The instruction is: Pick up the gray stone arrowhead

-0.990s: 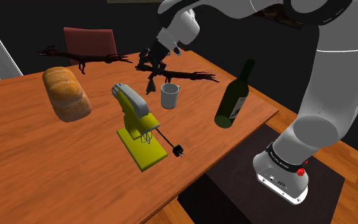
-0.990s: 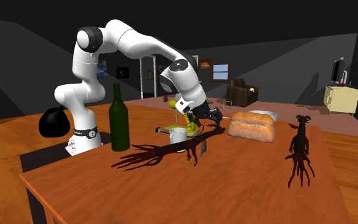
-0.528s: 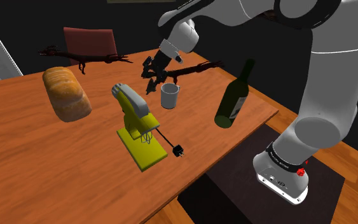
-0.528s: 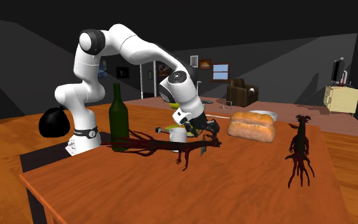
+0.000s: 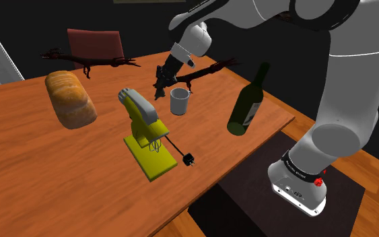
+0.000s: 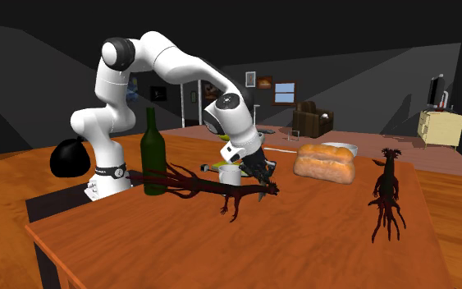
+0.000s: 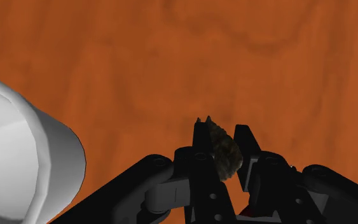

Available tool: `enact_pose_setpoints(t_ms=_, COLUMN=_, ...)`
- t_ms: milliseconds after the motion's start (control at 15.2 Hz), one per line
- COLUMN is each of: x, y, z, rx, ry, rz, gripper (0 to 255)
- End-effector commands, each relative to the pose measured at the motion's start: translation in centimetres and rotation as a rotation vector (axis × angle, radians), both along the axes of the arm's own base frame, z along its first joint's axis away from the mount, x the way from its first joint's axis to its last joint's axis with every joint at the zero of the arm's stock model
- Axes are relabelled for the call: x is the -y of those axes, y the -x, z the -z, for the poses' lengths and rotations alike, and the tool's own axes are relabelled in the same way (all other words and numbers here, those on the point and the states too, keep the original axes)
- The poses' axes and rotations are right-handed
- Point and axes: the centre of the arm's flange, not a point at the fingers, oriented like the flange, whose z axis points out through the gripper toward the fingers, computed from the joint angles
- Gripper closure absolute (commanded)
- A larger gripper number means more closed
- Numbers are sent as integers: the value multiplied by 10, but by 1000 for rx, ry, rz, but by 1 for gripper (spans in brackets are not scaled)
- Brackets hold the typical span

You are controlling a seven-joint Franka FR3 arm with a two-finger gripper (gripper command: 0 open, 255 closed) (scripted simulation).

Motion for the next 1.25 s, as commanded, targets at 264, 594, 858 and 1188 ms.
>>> enact_pose_setpoints(t_ms=264, x=-4, y=0, z=-15, rx=-1, ry=1, rz=1, gripper=255)
enact_pose_setpoints(t_ms=594, x=-4, y=0, z=-41, rx=-1, ry=1, rz=1, gripper=255)
enact_pose_setpoints(t_ms=858, x=-4, y=0, z=-62, rx=-1, ry=1, rz=1, gripper=255)
enact_pose_setpoints(t_ms=1188, x=-4, y=0, z=-79, rx=-1, ry=2, rz=1, gripper=255)
